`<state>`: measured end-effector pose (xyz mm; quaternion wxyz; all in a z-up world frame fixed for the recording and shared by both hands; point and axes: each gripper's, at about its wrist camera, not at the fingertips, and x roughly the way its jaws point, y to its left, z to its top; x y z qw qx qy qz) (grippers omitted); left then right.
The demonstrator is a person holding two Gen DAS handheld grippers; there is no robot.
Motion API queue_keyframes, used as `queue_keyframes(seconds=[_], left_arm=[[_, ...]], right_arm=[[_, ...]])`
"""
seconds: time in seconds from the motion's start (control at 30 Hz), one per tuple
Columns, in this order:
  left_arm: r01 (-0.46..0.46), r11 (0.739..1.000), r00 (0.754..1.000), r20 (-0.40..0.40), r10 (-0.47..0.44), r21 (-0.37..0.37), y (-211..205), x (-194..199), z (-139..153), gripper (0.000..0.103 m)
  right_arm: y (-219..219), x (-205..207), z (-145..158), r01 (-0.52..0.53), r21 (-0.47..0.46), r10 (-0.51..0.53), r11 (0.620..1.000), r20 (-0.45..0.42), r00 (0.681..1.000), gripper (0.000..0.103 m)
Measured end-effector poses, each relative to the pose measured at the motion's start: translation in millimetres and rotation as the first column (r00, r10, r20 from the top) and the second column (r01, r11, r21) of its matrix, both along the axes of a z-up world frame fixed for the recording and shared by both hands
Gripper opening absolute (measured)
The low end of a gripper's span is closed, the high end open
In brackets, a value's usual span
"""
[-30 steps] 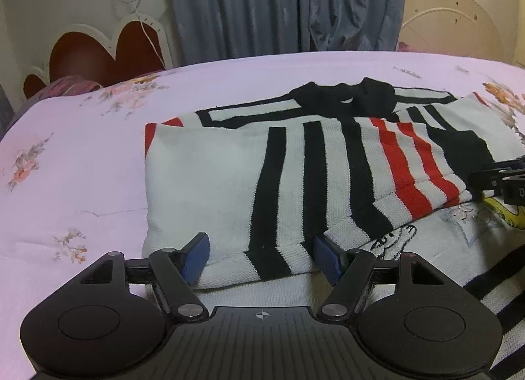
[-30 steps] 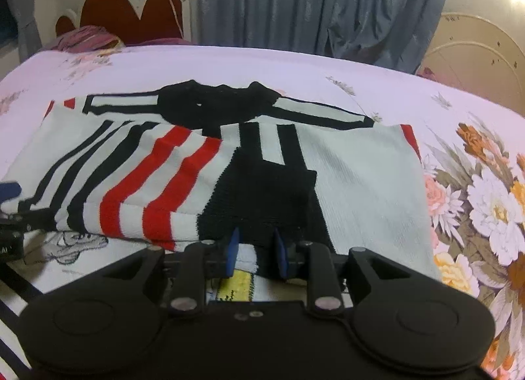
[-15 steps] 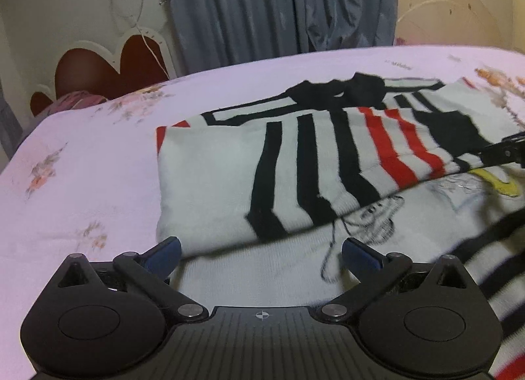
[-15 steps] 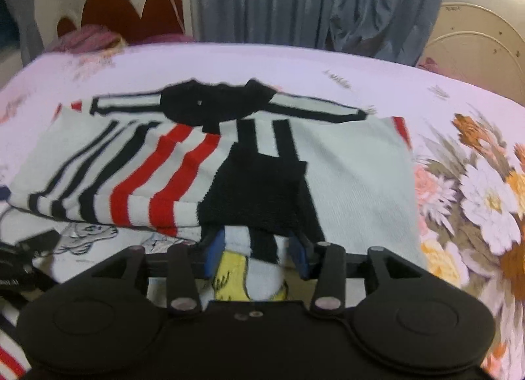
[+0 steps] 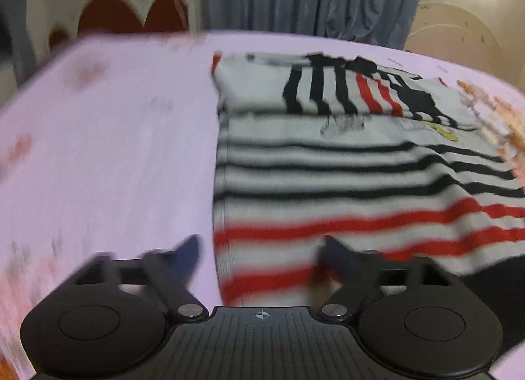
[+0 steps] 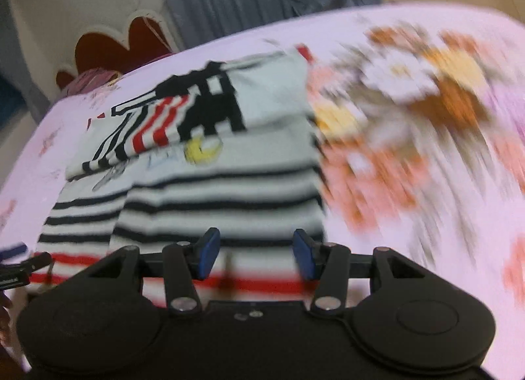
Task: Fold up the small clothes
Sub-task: 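Move both grippers to the sweater hem and grasp its edge, then lift the hem with both grippers and fold it up onto the collar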
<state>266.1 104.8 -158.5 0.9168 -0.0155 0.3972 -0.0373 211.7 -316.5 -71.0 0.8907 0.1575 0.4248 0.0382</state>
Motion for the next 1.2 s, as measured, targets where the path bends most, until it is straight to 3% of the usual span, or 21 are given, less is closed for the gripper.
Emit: queue_keyframes(seconds=[0.1,0.2,0.33,0.43,0.57,0.6,0.7,0.73,0.77,0.8,0.87,0.93,1.0,1.07,1.2], left_arm=[[-0.045,0.988,0.999,-0.032,0.04,-0.149,15,-20,-8,0.062],[-0.064,0.97,0.998,-0.039,0.056,-0.233,22,-41,-14,0.062],[-0.045,0.938,0.998,-0.046,0.031,-0.343,28,-61,-20,0.061],[-0.034,0.907,0.999,-0.049,0.015,-0.421,34,-76,-28,0.051],[-0.094,0.812,0.995,-0.074,0.063,-0.576,54,-74,-39,0.051],[-0.098,0.803,0.995,-0.076,0.066,-0.588,55,-72,-41,0.05],[-0.044,0.88,0.999,-0.047,0.024,-0.473,35,-62,-33,0.044],[-0.021,0.913,0.999,-0.041,0.005,-0.407,24,-59,-29,0.006],[-0.016,0.933,0.999,-0.042,0.001,-0.359,18,-56,-27,0.005],[-0.022,0.93,1.0,-0.002,0.023,-0.368,18,-60,-23,0.005],[-0.047,0.897,0.992,0.088,0.095,-0.439,29,-73,-11,0.005],[-0.068,0.885,0.992,0.063,0.109,-0.46,34,-73,-15,0.005],[-0.083,0.902,0.996,0.003,0.094,-0.424,32,-61,-30,0.005],[-0.109,0.871,0.993,-0.012,0.118,-0.478,37,-53,-34,0.005],[-0.102,0.827,0.986,0.052,0.156,-0.552,44,-37,-11,0.005]], right_arm=[[-16,-28,-19,0.066,0.105,-0.062,0.992,-0.042,0.997,0.048],[-21,-52,-29,0.08,0.203,-0.076,0.976,-0.029,0.997,0.048],[-16,-76,-34,0.049,0.302,-0.042,0.952,-0.032,0.999,0.048],[-12,-91,-37,0.01,0.347,-0.002,0.938,-0.024,1.0,0.048],[-17,-89,-41,0.008,0.409,0.001,0.912,-0.022,1.0,0.047],[-20,-86,-43,0.013,0.429,-0.004,0.903,-0.023,1.0,0.044],[-21,-72,-49,0.011,0.445,0.001,0.895,-0.026,1.0,0.032],[-21,-67,-50,0.008,0.446,0.006,0.895,-0.03,1.0,0.027],[-21,-65,-51,0.008,0.439,0.009,0.898,-0.036,0.999,0.009],[-23,-64,-51,0.016,0.438,-0.001,0.899,-0.033,0.999,0.005],[-34,-71,-41,0.021,0.504,-0.053,0.863,0.05,0.997,0.005],[-47,-74,-32,0.019,0.545,-0.089,0.838,0.102,0.991,0.005],[-47,-60,-34,0.012,0.489,-0.056,0.872,0.075,0.996,0.005],[-42,-42,-43,0.028,0.453,-0.03,0.891,-0.004,1.0,0.005],[-38,-21,-16,-0.005,0.483,-0.045,0.876,0.092,0.995,0.005]])
